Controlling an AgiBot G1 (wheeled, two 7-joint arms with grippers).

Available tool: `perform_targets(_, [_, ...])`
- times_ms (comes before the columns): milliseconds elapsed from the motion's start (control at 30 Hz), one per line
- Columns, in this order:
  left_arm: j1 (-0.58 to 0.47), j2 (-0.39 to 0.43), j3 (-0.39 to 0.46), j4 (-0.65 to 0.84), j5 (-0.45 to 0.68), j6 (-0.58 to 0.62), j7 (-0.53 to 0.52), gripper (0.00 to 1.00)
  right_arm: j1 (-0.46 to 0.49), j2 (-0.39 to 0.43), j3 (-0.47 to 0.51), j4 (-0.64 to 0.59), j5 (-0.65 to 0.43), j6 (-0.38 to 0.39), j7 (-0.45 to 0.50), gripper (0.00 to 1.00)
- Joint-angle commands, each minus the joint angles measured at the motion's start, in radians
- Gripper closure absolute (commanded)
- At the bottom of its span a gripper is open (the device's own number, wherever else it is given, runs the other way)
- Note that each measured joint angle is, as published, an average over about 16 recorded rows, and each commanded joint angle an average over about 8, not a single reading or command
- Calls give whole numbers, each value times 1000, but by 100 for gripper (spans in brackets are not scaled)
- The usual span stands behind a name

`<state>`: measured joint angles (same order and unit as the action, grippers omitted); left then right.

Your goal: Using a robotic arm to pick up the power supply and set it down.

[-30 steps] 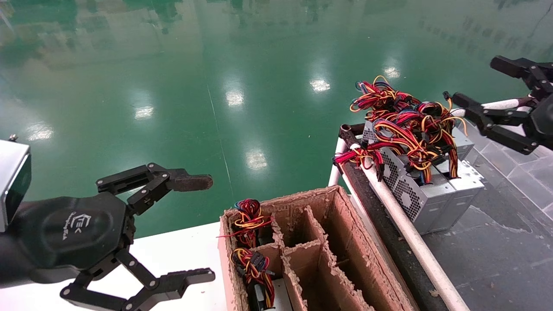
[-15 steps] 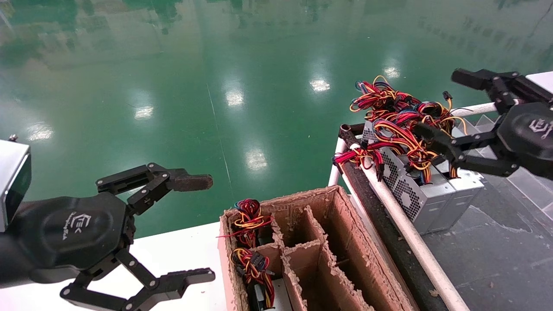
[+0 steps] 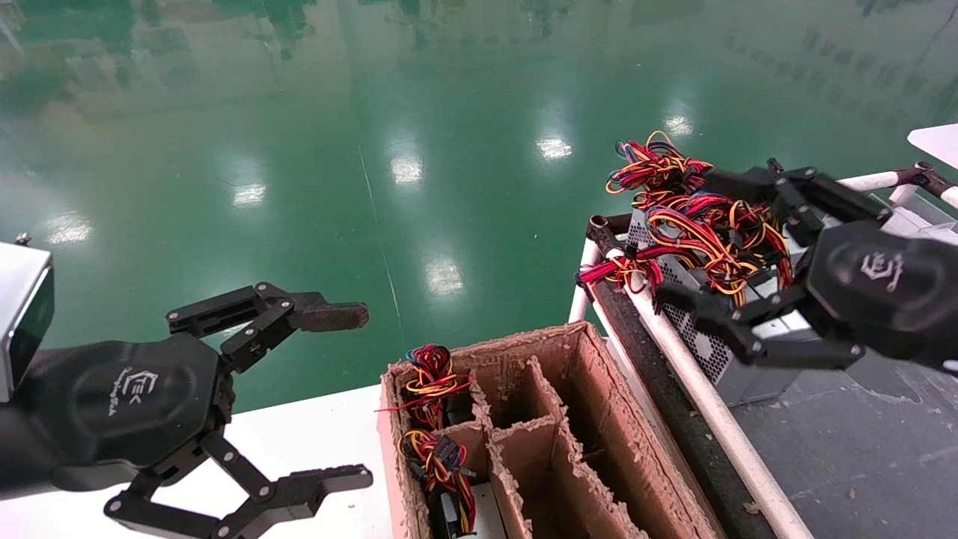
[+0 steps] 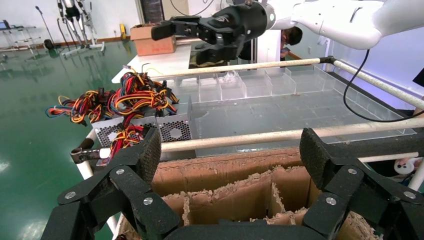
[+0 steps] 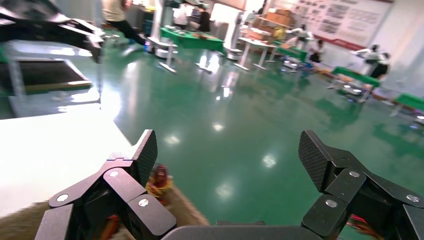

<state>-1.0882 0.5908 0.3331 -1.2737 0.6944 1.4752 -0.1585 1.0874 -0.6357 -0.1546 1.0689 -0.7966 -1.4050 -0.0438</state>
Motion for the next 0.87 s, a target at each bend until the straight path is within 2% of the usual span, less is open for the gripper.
perform_targets(33, [0,0,0,0,0,0,0,0,-1,2,-11,19,6,-8,21,0])
perform_targets(600, [0,0,0,0,0,0,0,0,-11,21,-107,184,56,-77,198,0])
perform_targets(867, [0,0,0,0,0,0,0,0,-13,26,-132,228,70,-96,241,0])
